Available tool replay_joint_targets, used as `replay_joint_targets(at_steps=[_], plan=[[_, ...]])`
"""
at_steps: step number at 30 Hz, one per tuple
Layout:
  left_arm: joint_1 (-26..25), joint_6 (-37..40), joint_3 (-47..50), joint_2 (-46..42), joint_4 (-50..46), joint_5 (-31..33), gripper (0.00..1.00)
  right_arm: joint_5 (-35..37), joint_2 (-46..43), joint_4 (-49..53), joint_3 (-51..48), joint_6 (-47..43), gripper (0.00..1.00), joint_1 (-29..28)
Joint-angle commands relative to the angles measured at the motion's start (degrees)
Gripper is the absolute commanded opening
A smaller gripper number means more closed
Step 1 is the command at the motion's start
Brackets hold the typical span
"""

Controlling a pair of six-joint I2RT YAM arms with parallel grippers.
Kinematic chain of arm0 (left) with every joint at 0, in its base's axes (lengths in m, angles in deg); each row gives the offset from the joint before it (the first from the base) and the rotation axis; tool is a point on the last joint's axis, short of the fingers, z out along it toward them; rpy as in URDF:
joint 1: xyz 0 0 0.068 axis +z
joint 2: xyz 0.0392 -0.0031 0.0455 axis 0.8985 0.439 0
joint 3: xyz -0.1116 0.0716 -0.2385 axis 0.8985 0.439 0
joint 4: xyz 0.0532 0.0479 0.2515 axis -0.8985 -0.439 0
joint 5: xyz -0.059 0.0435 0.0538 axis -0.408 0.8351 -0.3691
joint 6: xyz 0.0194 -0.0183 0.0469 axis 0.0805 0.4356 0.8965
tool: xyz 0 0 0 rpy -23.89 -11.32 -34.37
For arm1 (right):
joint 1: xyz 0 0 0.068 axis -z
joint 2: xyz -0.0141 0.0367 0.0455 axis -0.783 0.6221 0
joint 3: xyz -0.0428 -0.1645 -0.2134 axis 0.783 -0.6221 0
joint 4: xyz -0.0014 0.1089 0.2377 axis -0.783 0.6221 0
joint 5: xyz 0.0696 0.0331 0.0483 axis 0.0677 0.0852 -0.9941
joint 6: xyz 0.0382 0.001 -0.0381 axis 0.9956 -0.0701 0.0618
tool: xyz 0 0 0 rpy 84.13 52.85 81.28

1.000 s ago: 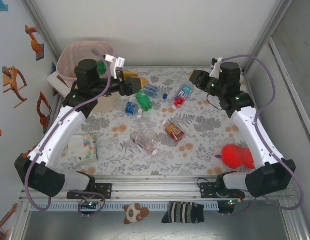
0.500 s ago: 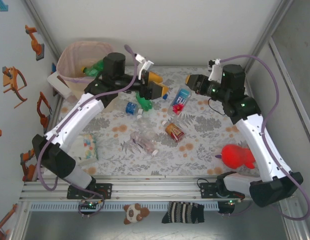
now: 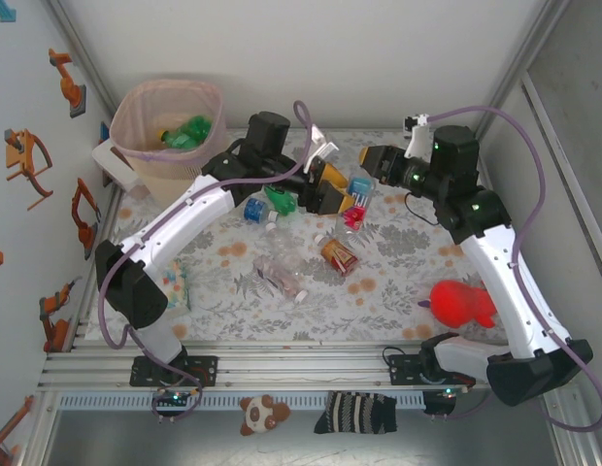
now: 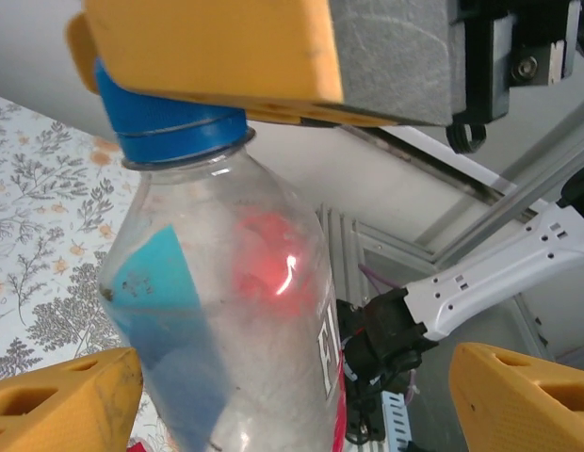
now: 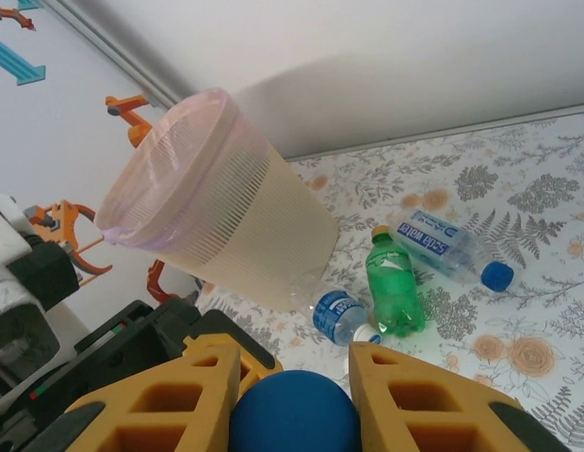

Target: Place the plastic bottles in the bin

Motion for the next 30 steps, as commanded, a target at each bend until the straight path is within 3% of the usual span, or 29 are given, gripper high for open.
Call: replay_joint_targets(at_steps=[1,9,14,18,30], plan=[[-1.3,4.1,-1.4,0.5,-3.7,0.3,0.84,-1.5,-1.5,-1.6,2.6,-0.1,0.19,-1.4],[-1.3,1.9,-2.2,1.9,-3.2,9.1,0.86,-1.2,-2.5,-1.6,2.4,-0.2,0.18,-2.6],[-1.3,0.9,-2.0,2.9,-1.5,5.7,0.85,-0.5,-3.5,-2.3,2.0,-0.6,0.18,-3.0],[-1.3,0.1,-1.8,3.5,0.0,1.2,0.78,0.8,-4.6,-3.7,1.0,-1.1,0.18,-3.1],[-1.3,0.1,0.7,2.4,4.2,-1.6,0.60,2.0,-5.4,-4.3,0.6,-1.8,0.18,-3.1]])
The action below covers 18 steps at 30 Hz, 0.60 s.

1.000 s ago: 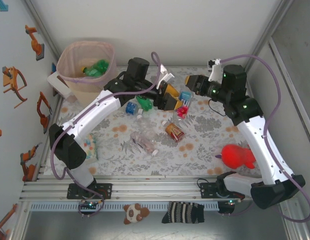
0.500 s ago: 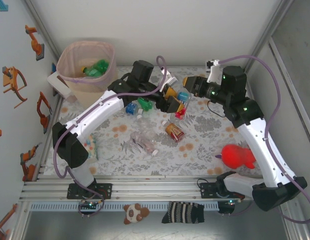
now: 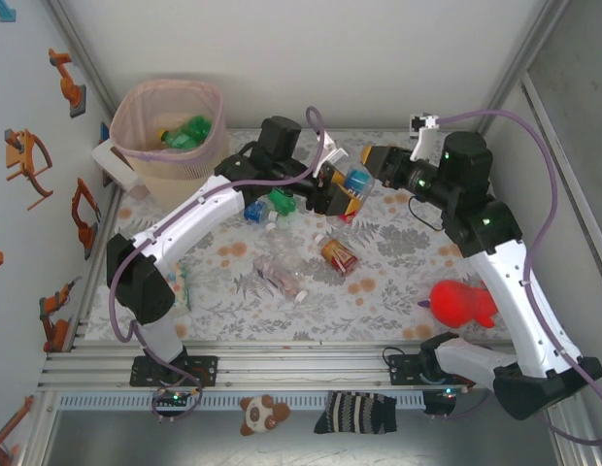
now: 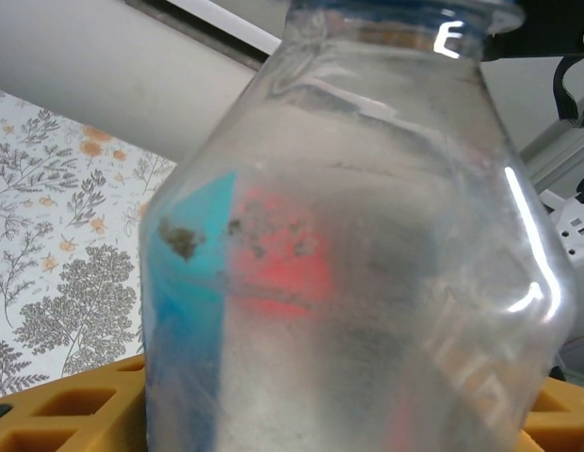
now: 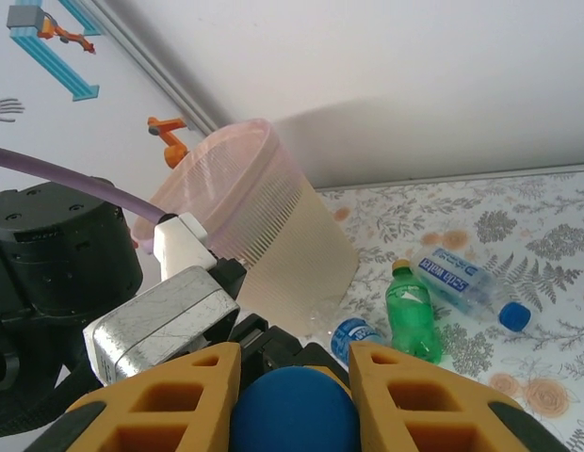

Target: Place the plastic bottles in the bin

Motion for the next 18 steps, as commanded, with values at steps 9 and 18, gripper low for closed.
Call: replay_joint_targets(at_steps=[9,18], plan=[[0.4,0.1,3.0,-2.4,5.0,-1.1,0.57,1.2,-1.5,-0.7,1.2,-1.5,0.45,-0.8],[4.4,-4.3,9.8,-9.3,13.0,6.9,0.56,7.2,-3.8,0.8,0.4,-2.5,0.62,-0.8]])
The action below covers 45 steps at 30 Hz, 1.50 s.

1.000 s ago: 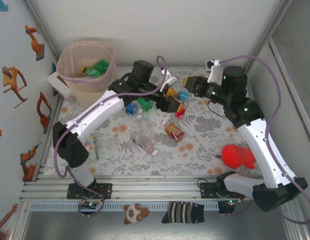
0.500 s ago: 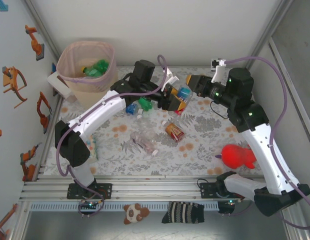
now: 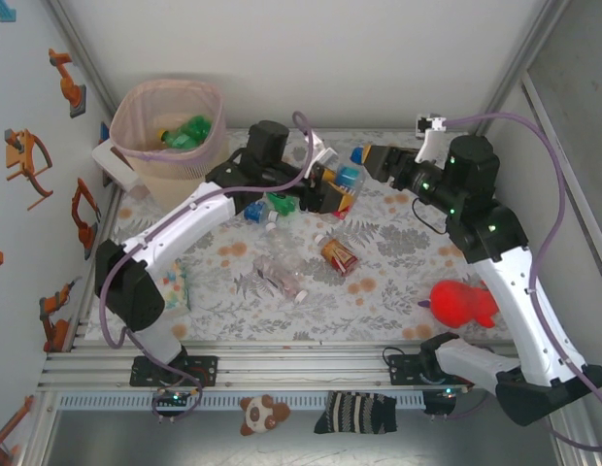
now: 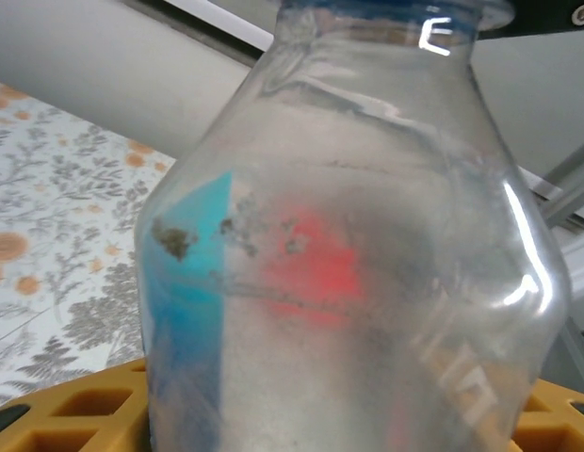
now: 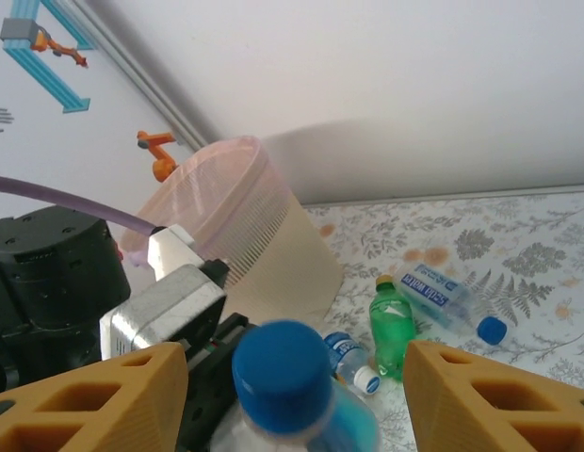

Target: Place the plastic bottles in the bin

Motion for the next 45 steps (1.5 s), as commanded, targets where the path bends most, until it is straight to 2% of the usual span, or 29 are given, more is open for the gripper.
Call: replay_joint_targets(at_steps=[1,6,17,24,30,35,40,45], plan=[[2.6,-2.9,1.9,-5.2,5.6,3.3,0.56,3.5,-1.6,0.5,0.5,-1.2,0.62,-0.5],[7.3,-3.6,2.7,-9.7,3.0,8.7,0.56,4.1,-1.5,1.2,0.7,-1.5,0.62,-0.4],[21.5,-1.5,-9.6,-11.3,-19.9,19.9,0.57,3.5,-0.2,1.0,0.7,-1.2,0.61,-0.4],[31.2,0.6,-21.8,-6.4,-33.0,24.3,0.57,2.8,0.6,1.3,1.2,-1.4,0.60,-0.4],[37.2,7.3,-36.5,1.9,-44.7,33.1,0.58,2.9,0.9,1.7,1.3,-1.7,0.60,-0.4],[39.6,10.8,-41.4,7.1,-44.5,42.4,0.58,3.3,0.8,2.0,1.3,-1.9,0.60,-0.5],[41.0,13.9,-46.9,14.1,-47.0,48.1,0.57,3.5,0.6,4.0,2.1,-3.2,0.60,-0.4],[41.4,18.0,-47.8,19.3,-48.8,57.0,0.58,4.0,0.2,4.7,1.8,-3.6,0.60,-0.4]])
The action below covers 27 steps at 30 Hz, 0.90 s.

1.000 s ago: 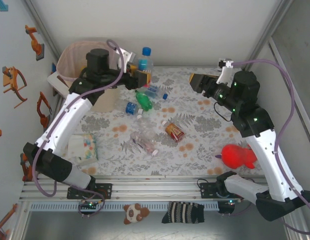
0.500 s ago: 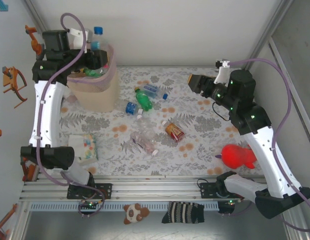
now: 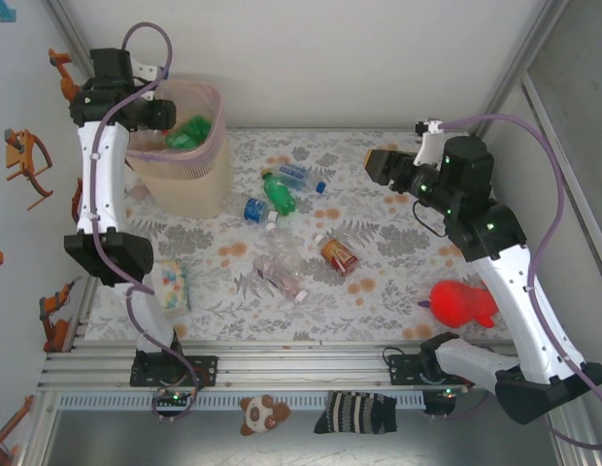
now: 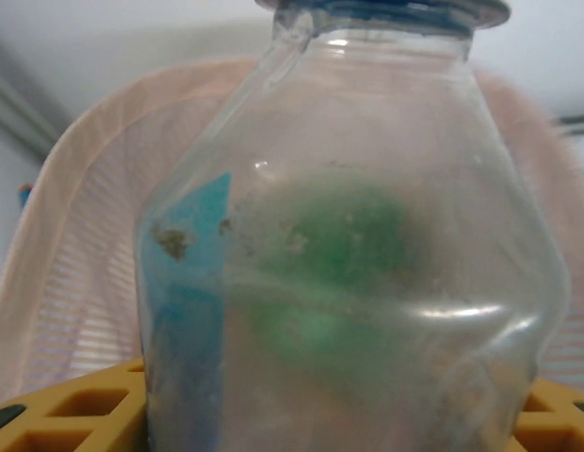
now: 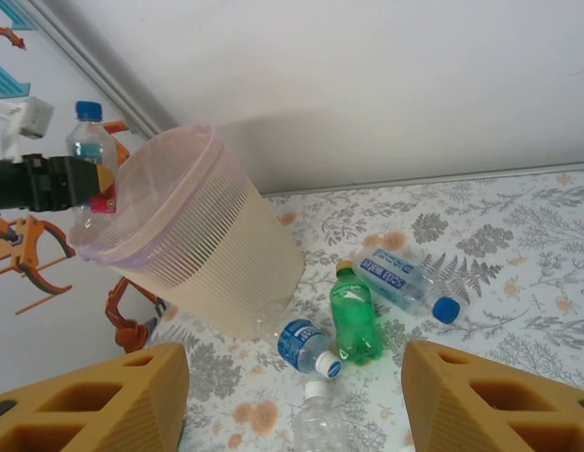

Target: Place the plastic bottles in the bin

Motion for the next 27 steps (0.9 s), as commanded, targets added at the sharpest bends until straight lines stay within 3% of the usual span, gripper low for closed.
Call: replay_joint_targets(at_steps=[1,5,13,19,27], plan=[[0.6,5.1,-1.6,2.4,-3.4,8.6,0.58,0.9,-0.8,0.5,1.6,-1.2,0.60,-0.5],[1.3,6.8,-2.9,6.4,-6.1,12.0,0.59,0.8,-0.7,0.1,1.0,-1.1,0.60,-0.4],[1.5,4.5,-2.2,11.5,-11.9,10.4,0.66,0.2,0.4,-0.4,1.4,-0.7,0.59,-0.4],[1.5,3.7,-3.4,10.5,-12.0,8.2,0.76,0.1,0.3,-0.1,1.8,-0.7,0.59,-0.4],[1.4,1.9,-6.5,6.0,-11.9,1.7,0.82,0.4,-0.4,-0.4,1.7,-0.5,0.59,-0.5]])
